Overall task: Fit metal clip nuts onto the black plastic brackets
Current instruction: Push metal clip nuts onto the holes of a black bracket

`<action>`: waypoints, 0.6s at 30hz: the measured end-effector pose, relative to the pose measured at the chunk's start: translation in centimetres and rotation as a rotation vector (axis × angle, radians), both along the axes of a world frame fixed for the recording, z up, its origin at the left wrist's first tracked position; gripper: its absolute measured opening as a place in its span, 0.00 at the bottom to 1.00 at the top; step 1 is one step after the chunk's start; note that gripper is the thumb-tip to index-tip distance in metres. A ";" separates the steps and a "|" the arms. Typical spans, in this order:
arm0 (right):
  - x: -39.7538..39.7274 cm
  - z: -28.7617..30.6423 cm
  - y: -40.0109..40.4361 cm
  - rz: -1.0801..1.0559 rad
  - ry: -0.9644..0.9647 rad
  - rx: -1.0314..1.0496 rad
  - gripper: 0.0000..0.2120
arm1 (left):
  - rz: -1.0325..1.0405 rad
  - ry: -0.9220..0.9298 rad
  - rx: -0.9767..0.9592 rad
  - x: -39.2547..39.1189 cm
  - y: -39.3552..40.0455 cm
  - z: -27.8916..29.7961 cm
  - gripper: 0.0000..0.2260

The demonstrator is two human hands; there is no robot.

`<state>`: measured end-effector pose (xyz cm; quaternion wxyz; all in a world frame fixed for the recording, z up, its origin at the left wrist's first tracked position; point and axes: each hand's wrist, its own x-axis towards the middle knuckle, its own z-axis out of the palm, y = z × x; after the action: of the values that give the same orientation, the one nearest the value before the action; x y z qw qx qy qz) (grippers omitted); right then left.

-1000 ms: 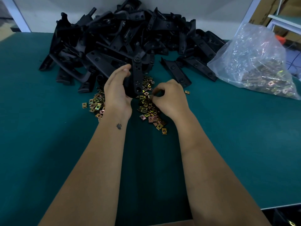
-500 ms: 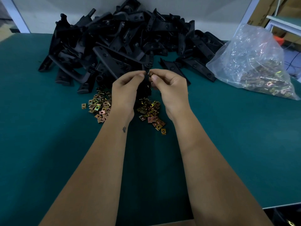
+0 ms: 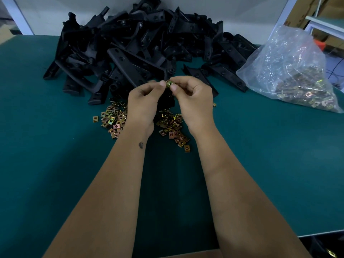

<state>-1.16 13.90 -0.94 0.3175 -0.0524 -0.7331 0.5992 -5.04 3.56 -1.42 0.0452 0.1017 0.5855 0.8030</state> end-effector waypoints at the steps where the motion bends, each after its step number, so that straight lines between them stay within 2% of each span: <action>1: 0.0 0.0 0.0 -0.003 -0.002 -0.012 0.11 | 0.009 -0.002 -0.002 0.0 0.1 0.0 0.17; 7: -0.2 -0.2 0.1 -0.020 -0.041 -0.104 0.10 | 0.058 0.040 -0.053 0.0 0.6 -0.1 0.09; 13: -0.1 -0.2 0.1 -0.059 -0.048 0.044 0.10 | 0.081 0.054 -0.159 -0.1 0.7 -0.4 0.07; 18: -0.1 -0.3 0.4 -0.040 -0.097 -0.049 0.10 | 0.088 0.057 -0.234 -0.2 0.8 -0.7 0.08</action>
<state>-1.29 14.32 -1.23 0.2921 -0.1037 -0.7314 0.6074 -5.29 4.31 -2.11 0.0050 0.0928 0.6802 0.7272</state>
